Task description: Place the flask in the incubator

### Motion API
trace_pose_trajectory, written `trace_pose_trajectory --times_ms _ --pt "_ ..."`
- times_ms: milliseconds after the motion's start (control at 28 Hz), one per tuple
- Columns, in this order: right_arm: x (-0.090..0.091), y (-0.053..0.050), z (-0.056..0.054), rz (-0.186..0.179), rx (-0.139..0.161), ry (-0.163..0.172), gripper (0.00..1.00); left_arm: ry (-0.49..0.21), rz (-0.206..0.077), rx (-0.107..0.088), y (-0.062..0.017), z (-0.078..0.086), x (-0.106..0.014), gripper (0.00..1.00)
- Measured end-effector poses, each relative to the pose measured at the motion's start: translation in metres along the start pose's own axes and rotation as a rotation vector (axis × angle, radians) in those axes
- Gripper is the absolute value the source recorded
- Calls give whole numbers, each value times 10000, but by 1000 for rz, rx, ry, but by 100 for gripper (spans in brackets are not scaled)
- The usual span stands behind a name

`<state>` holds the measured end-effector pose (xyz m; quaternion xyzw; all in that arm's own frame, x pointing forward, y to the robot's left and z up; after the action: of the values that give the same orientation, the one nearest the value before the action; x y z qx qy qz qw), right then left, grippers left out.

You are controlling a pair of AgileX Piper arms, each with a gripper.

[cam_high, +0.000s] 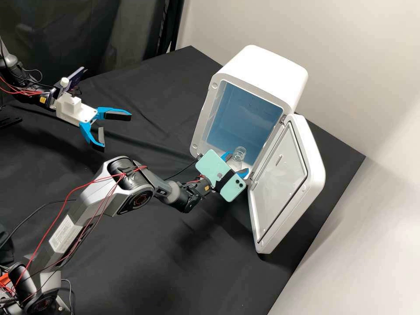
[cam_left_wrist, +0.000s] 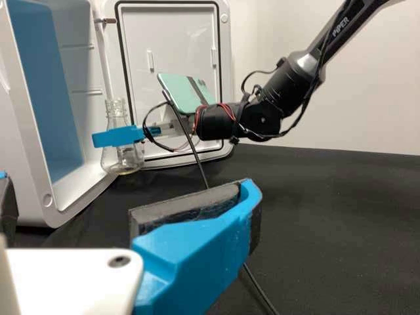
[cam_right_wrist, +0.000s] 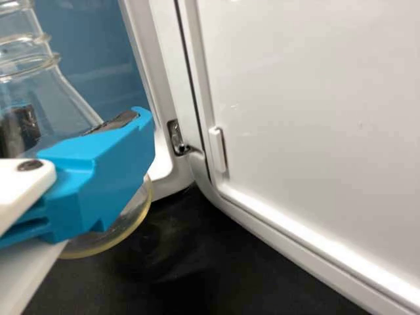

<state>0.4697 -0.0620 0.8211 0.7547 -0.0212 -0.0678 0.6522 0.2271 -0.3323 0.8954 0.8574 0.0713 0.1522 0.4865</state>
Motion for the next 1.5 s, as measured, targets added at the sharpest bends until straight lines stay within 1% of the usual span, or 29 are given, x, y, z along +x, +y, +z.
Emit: trace_pose_trajectory --times_ms 143,250,321,428,464,536,607,714,750,857,964,1000,1036,1107,1143,1250,1321,1500 --pt "49 61 -78 18 -5 24 0 0 0 0 0 0 0 100" --pt "92 88 -134 15 -9 20 0 3 1 0 2 -7 -2 100" --pt "129 76 -160 10 -12 19 0 4 -1 -1 -2 -11 -1 100" --pt "202 36 -220 -2 -17 23 0 6 -8 -3 -21 -17 4 100" --pt "220 6 -222 -8 -18 22 0 6 -8 -3 -21 -17 4 100" --pt "259 -37 -232 -20 -20 17 0 6 -9 -3 -22 -18 4 100" --pt "302 -99 -227 -39 -22 4 0 6 -9 -3 -22 -18 4 100" --pt "340 -136 -245 -56 -29 -9 0 9 -9 -3 -20 -27 2 100" --pt "348 -140 -260 -58 -33 -6 0 12 -11 -1 -20 -39 -2 100" --pt "369 -156 -273 -59 -34 0 0 24 -22 -13 20 -80 -37 100" --pt "369 -158 -270 -62 -36 -3 0 30 -11 -25 71 -100 -76 100" --pt "369 -158 -270 -62 -36 -3 0 26 2 -16 111 -96 -94 100" --pt "369 -158 -270 -62 -36 -3 0 27 10 -12 134 -98 -109 100" --pt "369 -158 -270 -62 -36 -3 0 23 19 -2 166 -94 -134 100" --pt "372 -158 -269 -62 -36 -2 0 21 26 2 194 -91 -154 100" --pt "395 -163 -261 -60 -36 0 0 21 44 -2 248 -80 -178 100" --pt "416 -161 -261 -57 -37 3 0 21 44 1 255 -78 -182 100" --pt "446 -199 -207 -65 -36 -8 0 22 42 1 253 -79 -182 100"
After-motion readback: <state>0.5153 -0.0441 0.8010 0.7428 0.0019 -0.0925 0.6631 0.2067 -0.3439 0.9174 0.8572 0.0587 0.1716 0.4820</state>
